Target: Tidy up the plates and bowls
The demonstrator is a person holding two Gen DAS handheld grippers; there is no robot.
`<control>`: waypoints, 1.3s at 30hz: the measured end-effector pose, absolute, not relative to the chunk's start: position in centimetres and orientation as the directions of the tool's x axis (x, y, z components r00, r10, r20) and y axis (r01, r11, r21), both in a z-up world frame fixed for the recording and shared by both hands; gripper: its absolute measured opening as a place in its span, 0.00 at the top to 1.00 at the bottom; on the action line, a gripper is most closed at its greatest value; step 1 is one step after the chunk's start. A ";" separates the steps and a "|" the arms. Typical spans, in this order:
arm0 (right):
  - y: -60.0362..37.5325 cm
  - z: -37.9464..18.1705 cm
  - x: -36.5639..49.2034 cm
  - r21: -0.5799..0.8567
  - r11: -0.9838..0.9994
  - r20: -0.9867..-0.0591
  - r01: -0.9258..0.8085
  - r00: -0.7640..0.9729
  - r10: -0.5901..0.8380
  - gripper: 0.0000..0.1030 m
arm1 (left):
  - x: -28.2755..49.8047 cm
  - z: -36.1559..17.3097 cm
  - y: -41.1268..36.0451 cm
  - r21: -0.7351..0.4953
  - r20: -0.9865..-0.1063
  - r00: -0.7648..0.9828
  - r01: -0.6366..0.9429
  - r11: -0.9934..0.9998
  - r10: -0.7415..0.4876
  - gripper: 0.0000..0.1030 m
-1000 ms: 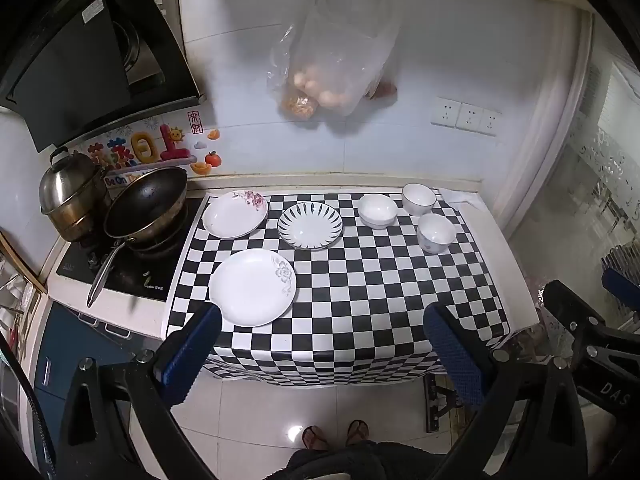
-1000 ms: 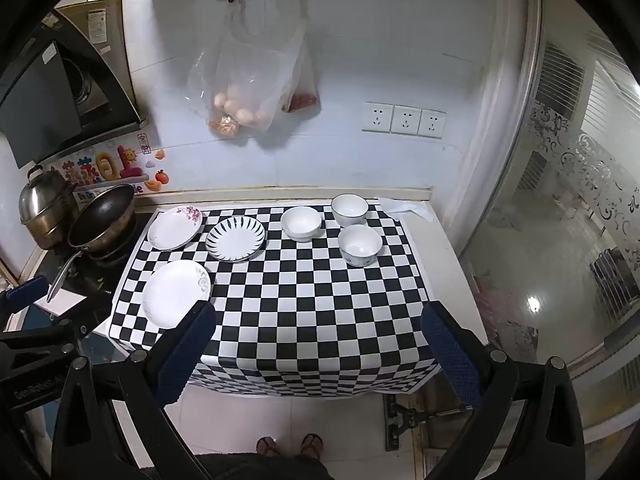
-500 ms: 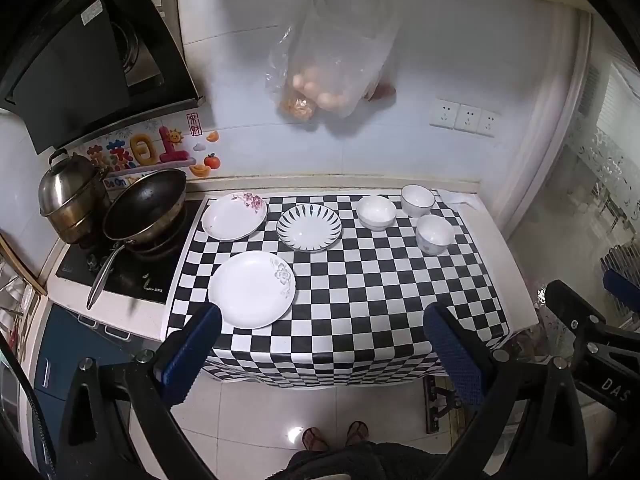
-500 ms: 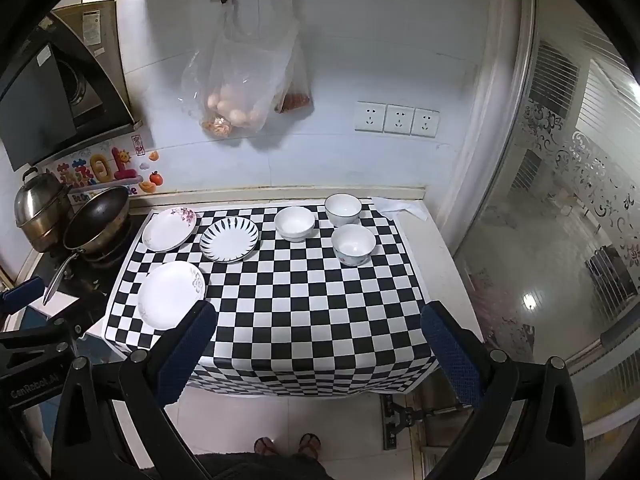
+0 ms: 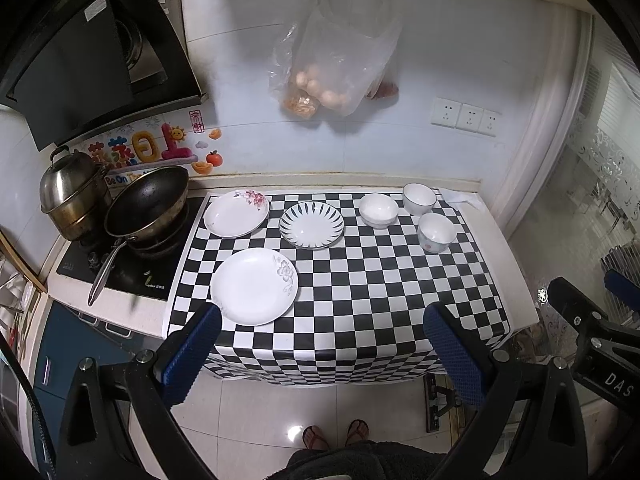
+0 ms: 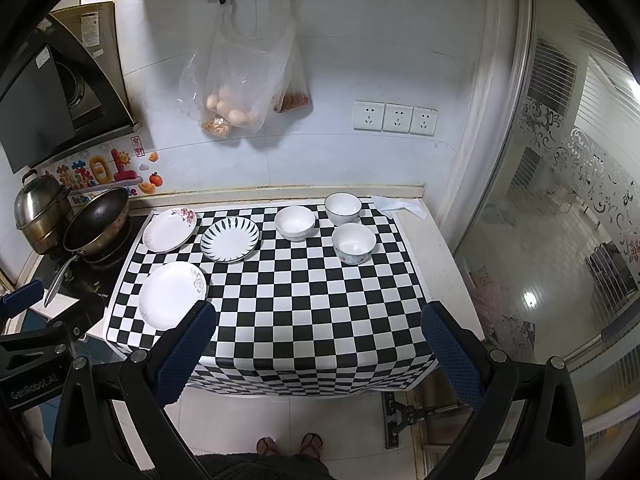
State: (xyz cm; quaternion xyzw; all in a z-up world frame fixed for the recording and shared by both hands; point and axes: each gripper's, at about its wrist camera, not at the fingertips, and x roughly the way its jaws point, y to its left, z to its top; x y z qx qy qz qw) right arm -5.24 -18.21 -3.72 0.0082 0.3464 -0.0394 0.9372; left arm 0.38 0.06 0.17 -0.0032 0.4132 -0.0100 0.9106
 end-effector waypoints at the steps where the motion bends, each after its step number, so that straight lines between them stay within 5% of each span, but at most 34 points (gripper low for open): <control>1: -18.1 -3.7 -5.3 -0.012 0.997 -0.649 0.079 0.757 -0.068 0.00 | 0.4 0.2 0.1 -0.014 -0.753 0.658 0.016 1.000 -0.021 0.00; 39: -17.6 -3.5 -5.7 -0.015 0.996 -0.647 0.089 0.758 -0.077 0.00 | -0.3 0.0 0.8 -0.016 -0.753 0.658 0.019 1.000 -0.024 0.00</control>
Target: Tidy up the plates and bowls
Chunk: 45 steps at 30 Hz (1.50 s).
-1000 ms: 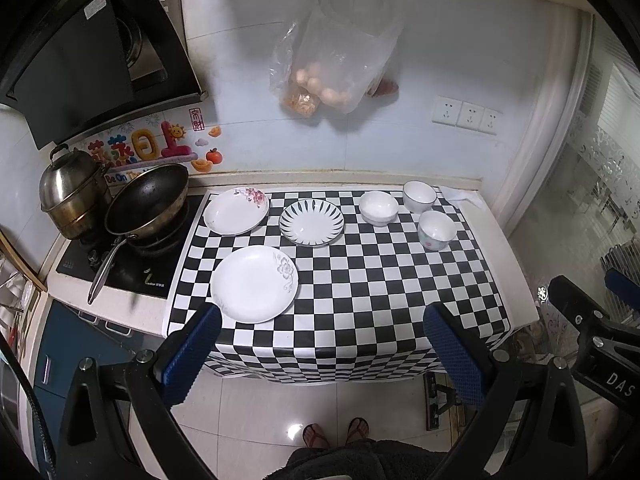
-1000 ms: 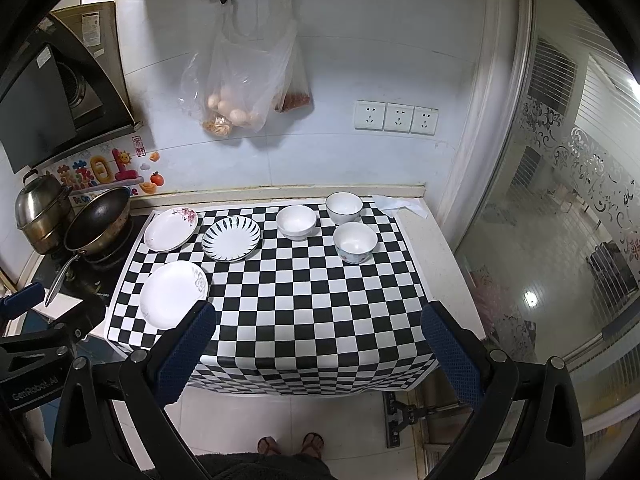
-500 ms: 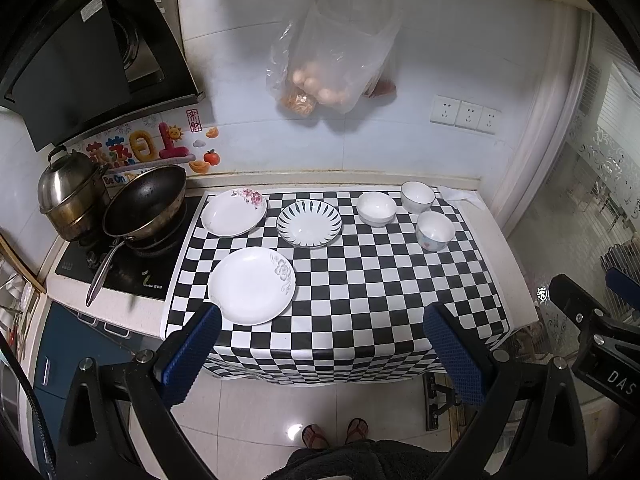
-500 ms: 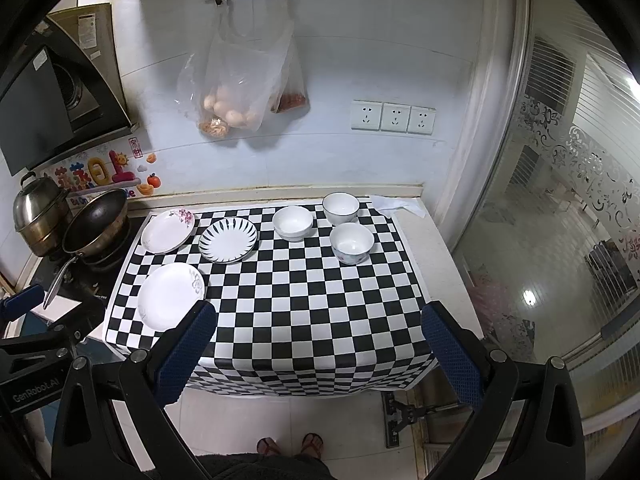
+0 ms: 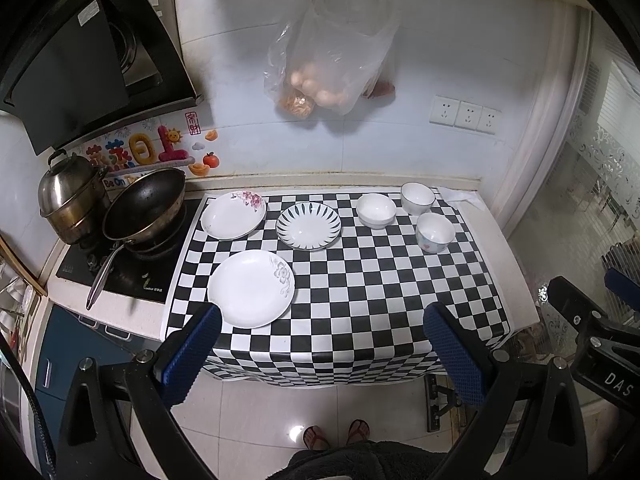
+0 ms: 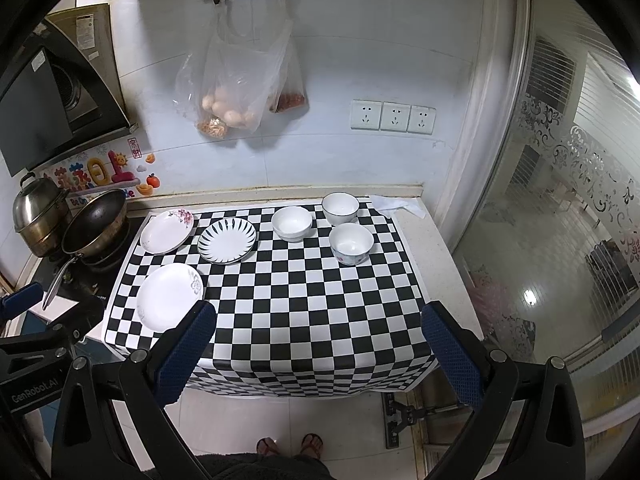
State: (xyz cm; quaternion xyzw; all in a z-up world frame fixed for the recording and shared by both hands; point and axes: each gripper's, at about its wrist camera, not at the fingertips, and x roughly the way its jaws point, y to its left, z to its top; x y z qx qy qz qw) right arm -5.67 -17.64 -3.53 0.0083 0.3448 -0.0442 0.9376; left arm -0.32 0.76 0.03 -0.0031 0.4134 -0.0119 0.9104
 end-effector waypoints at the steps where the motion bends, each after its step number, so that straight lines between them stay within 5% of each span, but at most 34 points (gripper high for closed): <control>1: -17.7 -3.5 -5.7 -0.014 0.996 -0.648 0.088 0.758 -0.076 0.00 | -0.2 0.1 0.7 -0.015 -0.753 0.658 0.017 1.000 -0.023 0.00; 33: -19.0 -4.1 -3.1 0.074 0.997 -0.643 0.034 0.766 0.021 0.00 | 2.8 0.3 1.7 -0.039 -0.741 0.671 -0.053 0.998 0.007 0.00; 45: -12.5 -18.7 12.3 0.205 0.957 -0.818 -0.206 0.501 0.283 0.00 | 11.7 -15.6 14.1 0.031 -0.900 0.394 -0.364 0.931 0.184 0.00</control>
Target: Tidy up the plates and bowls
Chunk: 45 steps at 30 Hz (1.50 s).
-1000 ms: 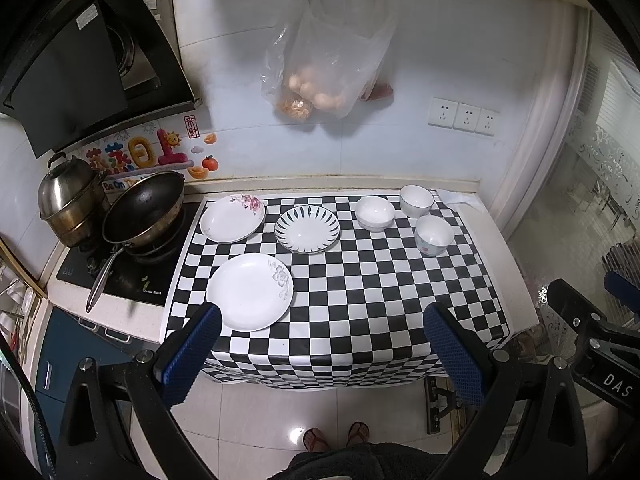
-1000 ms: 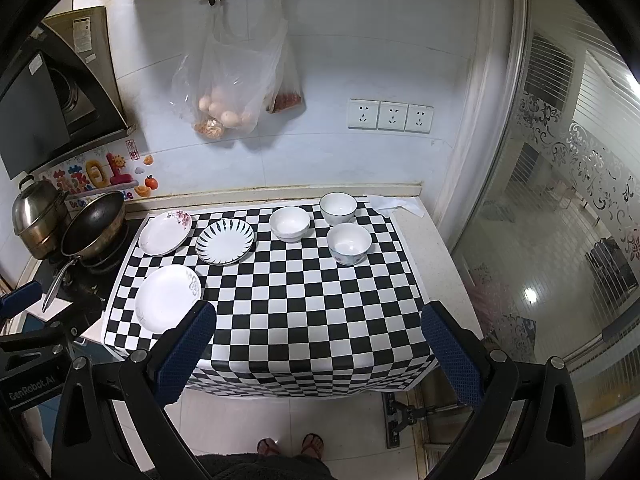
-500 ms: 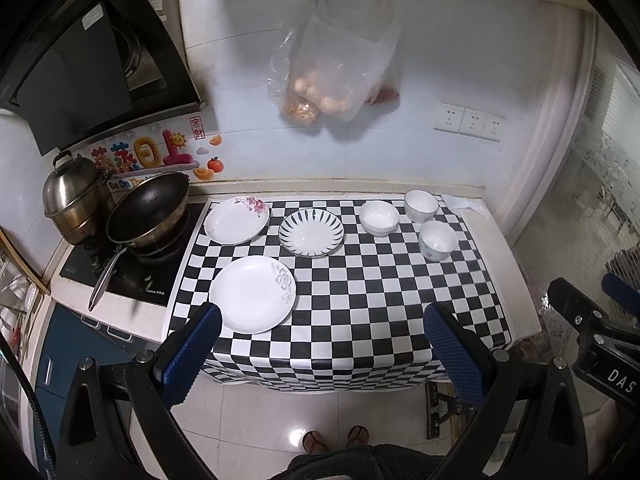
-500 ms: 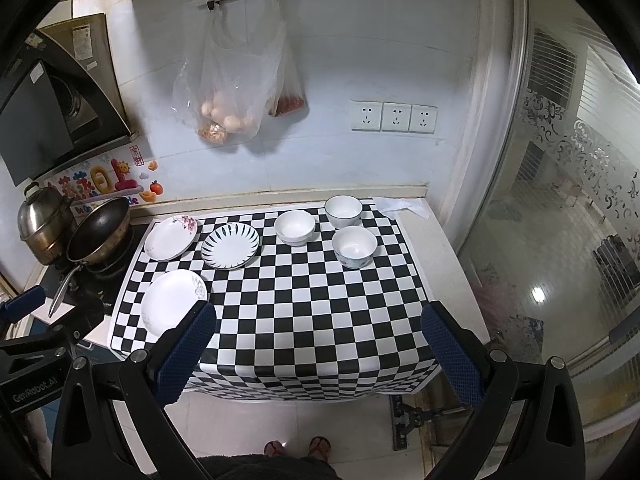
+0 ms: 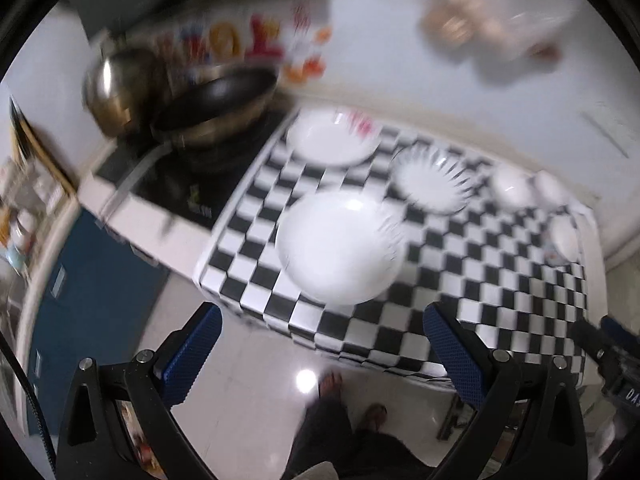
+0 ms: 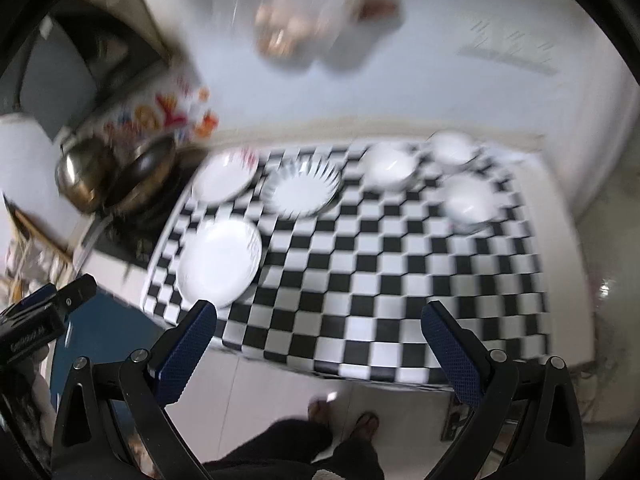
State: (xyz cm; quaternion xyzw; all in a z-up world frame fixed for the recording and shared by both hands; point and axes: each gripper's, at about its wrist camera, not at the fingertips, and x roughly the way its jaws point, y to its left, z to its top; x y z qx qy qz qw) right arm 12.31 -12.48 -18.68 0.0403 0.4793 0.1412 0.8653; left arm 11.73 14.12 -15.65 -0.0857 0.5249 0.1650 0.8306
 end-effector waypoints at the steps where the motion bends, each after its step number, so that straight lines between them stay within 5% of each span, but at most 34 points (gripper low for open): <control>1: -11.1 -20.6 14.0 0.228 0.949 -0.836 -0.218 0.455 0.305 0.00 | 12.4 -17.1 15.3 0.029 -0.912 0.369 -0.377 0.926 0.179 0.00; 11: -1.2 -33.9 26.8 0.331 0.930 -0.905 -0.158 0.225 0.360 0.05 | 21.9 -29.9 25.6 -0.038 -0.984 0.175 -0.370 0.928 0.030 0.04; 18: 3.0 -39.5 32.7 0.346 0.935 -0.930 -0.083 0.103 0.353 0.22 | 26.8 -36.0 27.7 -0.077 -0.993 0.104 -0.268 0.960 -0.050 0.43; 27: 6.1 -43.1 34.3 0.359 0.932 -0.933 -0.059 -0.010 0.359 0.57 | 28.0 -37.3 26.2 -0.156 -0.987 0.064 -0.125 0.980 -0.149 0.65; 30: 7.0 -43.5 34.5 0.355 0.932 -0.935 -0.067 -0.037 0.354 0.74 | 27.8 -36.8 25.3 -0.148 -0.987 0.066 -0.084 0.985 -0.143 0.65; 45: 4.1 -42.0 33.0 0.383 0.921 -0.924 -0.069 -0.015 0.383 0.79 | 26.4 -32.3 19.8 -0.135 -0.986 0.106 -0.058 0.989 -0.128 0.65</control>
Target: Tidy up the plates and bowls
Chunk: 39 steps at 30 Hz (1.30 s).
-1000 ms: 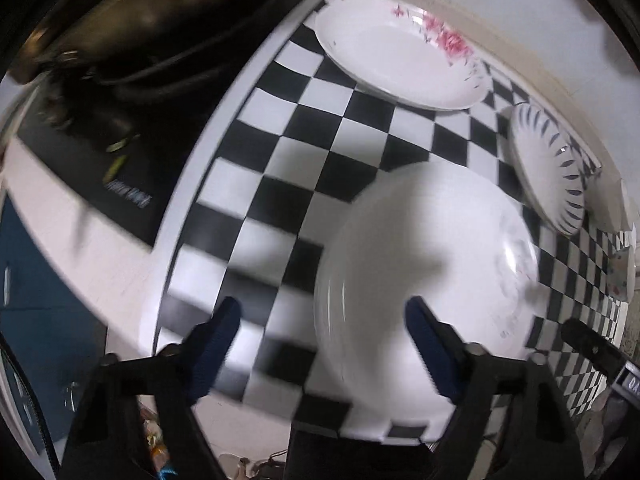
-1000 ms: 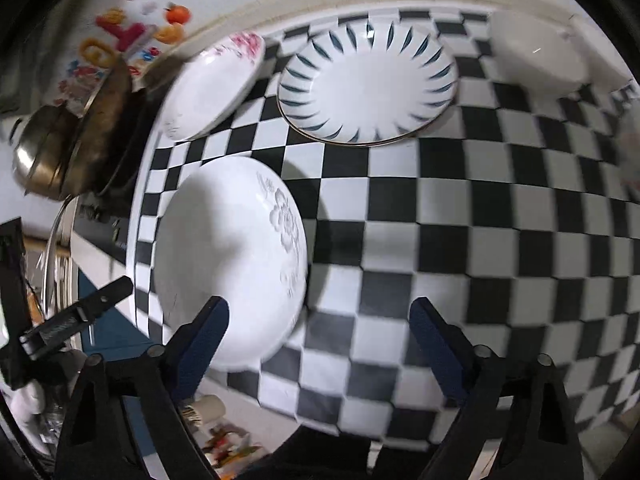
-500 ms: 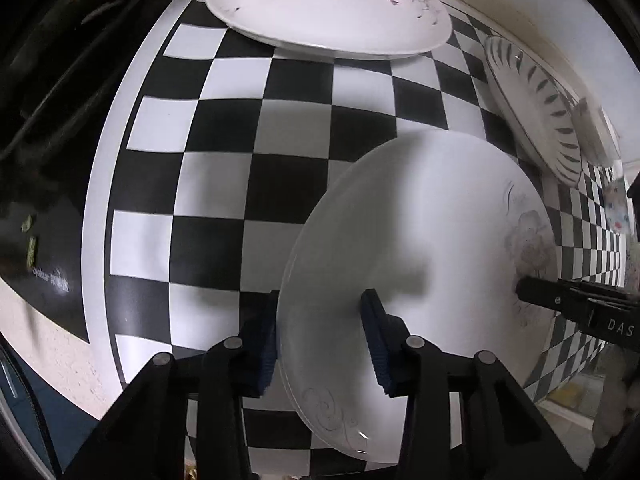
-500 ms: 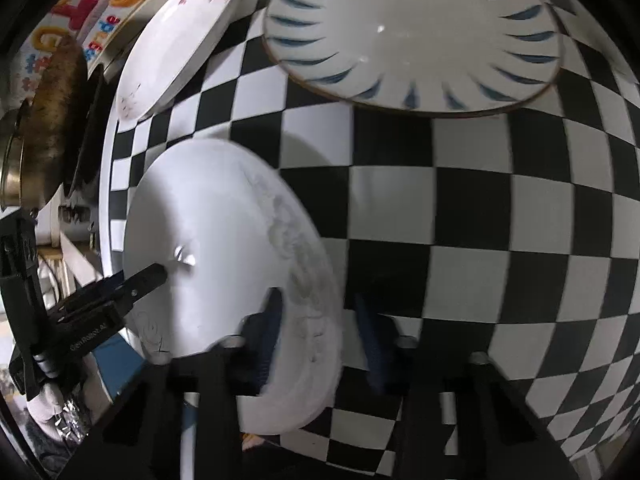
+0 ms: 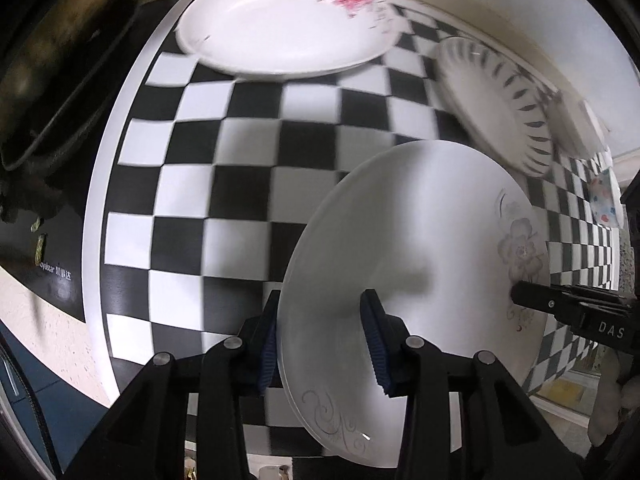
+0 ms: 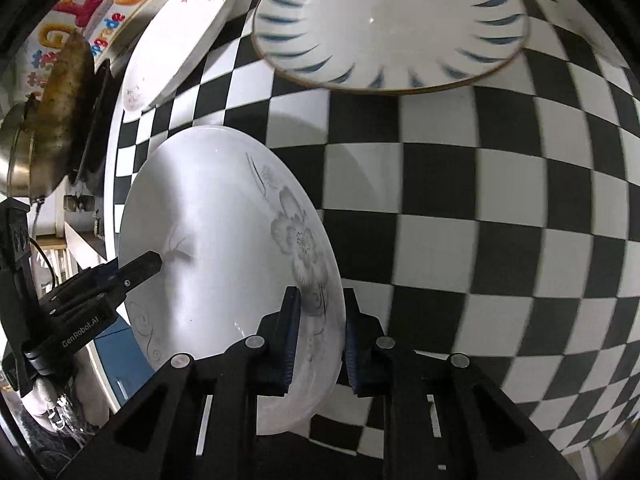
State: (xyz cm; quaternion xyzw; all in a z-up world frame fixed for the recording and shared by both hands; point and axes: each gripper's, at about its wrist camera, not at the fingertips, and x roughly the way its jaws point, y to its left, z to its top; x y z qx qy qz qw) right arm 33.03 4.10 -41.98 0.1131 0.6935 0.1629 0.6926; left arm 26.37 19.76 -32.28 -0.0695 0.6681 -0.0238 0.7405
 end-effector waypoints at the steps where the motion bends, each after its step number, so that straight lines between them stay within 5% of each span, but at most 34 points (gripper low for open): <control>1: 3.7 -41.7 33.0 0.385 0.921 -0.923 -0.063 -0.008 0.386 0.79 | 26.4 -31.7 18.8 -0.136 -0.985 0.114 -0.048 0.990 -0.129 0.65; 24: -13.4 -40.7 30.9 0.382 0.915 -0.923 0.130 0.094 0.372 0.79 | 28.9 -33.2 6.1 -0.173 -0.981 0.054 0.157 0.972 -0.184 0.65; 39: -15.0 -43.3 31.0 0.358 0.920 -0.934 0.157 0.053 0.354 0.79 | 29.7 -36.0 4.9 -0.165 -0.986 -0.003 0.149 0.975 -0.166 0.65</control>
